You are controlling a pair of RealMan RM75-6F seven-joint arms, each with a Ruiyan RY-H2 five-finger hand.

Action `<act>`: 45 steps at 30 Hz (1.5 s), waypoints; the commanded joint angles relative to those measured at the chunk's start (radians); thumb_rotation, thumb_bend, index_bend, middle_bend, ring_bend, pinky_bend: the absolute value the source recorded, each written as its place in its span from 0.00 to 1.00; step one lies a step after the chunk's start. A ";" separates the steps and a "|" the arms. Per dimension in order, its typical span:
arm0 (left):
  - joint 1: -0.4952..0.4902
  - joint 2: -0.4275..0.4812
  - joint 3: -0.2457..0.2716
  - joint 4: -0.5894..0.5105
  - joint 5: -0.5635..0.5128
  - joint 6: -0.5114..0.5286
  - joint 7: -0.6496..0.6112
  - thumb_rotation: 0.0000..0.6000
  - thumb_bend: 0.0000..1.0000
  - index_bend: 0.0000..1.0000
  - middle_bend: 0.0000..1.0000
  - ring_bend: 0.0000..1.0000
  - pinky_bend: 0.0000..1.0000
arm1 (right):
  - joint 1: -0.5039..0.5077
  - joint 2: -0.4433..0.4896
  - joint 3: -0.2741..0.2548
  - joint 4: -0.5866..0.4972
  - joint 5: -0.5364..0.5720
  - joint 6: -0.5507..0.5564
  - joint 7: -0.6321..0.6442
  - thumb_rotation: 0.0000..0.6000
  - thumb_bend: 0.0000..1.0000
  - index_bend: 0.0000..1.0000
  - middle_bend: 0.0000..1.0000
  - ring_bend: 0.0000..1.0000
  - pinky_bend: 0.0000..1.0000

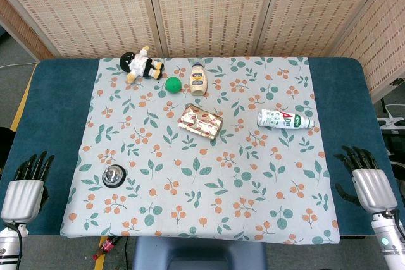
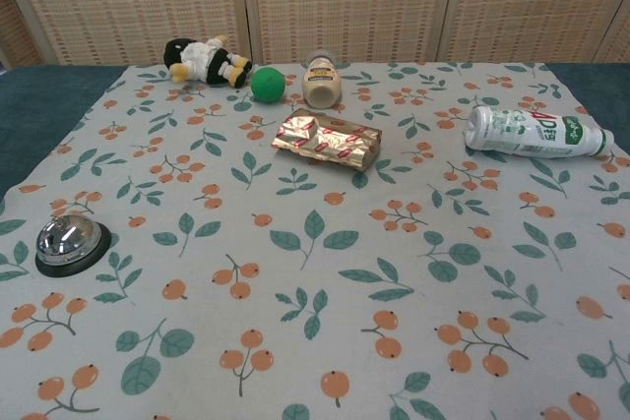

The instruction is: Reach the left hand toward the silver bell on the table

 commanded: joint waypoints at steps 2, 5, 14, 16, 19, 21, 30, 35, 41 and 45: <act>0.000 -0.002 0.000 0.005 0.000 -0.001 0.002 1.00 1.00 0.00 0.00 0.00 0.17 | 0.000 0.000 -0.001 0.001 -0.001 -0.001 -0.001 1.00 0.27 0.20 0.06 0.00 0.05; -0.002 -0.006 0.002 0.005 0.002 -0.005 -0.003 1.00 1.00 0.00 0.00 0.00 0.15 | 0.001 0.004 -0.004 -0.003 0.001 -0.010 -0.002 1.00 0.27 0.20 0.06 0.00 0.05; -0.055 -0.069 0.024 0.056 0.089 -0.065 -0.163 1.00 1.00 0.00 0.00 0.00 0.09 | 0.002 -0.003 0.000 -0.010 0.018 -0.015 -0.021 1.00 0.27 0.20 0.06 0.00 0.05; -0.072 -0.109 0.017 0.084 0.096 -0.076 -0.165 1.00 1.00 0.00 0.00 0.00 0.08 | 0.003 0.002 -0.005 -0.014 0.014 -0.021 -0.023 1.00 0.27 0.20 0.06 0.00 0.05; -0.107 -0.188 0.005 0.131 0.101 -0.109 -0.180 1.00 1.00 0.00 0.00 0.00 0.08 | 0.005 0.008 -0.007 -0.016 0.010 -0.026 -0.014 1.00 0.27 0.20 0.06 0.00 0.05; -0.141 -0.245 -0.006 0.179 0.101 -0.147 -0.209 1.00 1.00 0.00 0.00 0.00 0.08 | 0.007 0.009 -0.003 -0.014 0.018 -0.030 -0.012 1.00 0.27 0.20 0.06 0.00 0.05; -0.206 -0.433 -0.002 0.380 0.103 -0.213 -0.308 1.00 1.00 0.00 0.00 0.00 0.08 | 0.010 0.021 -0.004 -0.020 0.022 -0.041 -0.004 1.00 0.27 0.20 0.06 0.00 0.05; -0.205 -0.472 0.023 0.446 0.106 -0.223 -0.347 1.00 1.00 0.00 0.00 0.00 0.08 | 0.012 0.022 -0.004 -0.021 0.024 -0.046 -0.003 1.00 0.27 0.20 0.06 0.00 0.05; -0.198 -0.491 0.036 0.479 0.091 -0.235 -0.371 1.00 1.00 0.00 0.00 0.00 0.08 | 0.014 0.021 -0.006 -0.022 0.025 -0.052 -0.006 1.00 0.27 0.20 0.06 0.00 0.05; -0.195 -0.500 0.043 0.493 0.082 -0.243 -0.378 1.00 1.00 0.00 0.00 0.00 0.08 | 0.015 0.021 -0.006 -0.022 0.027 -0.054 -0.009 1.00 0.27 0.20 0.06 0.00 0.05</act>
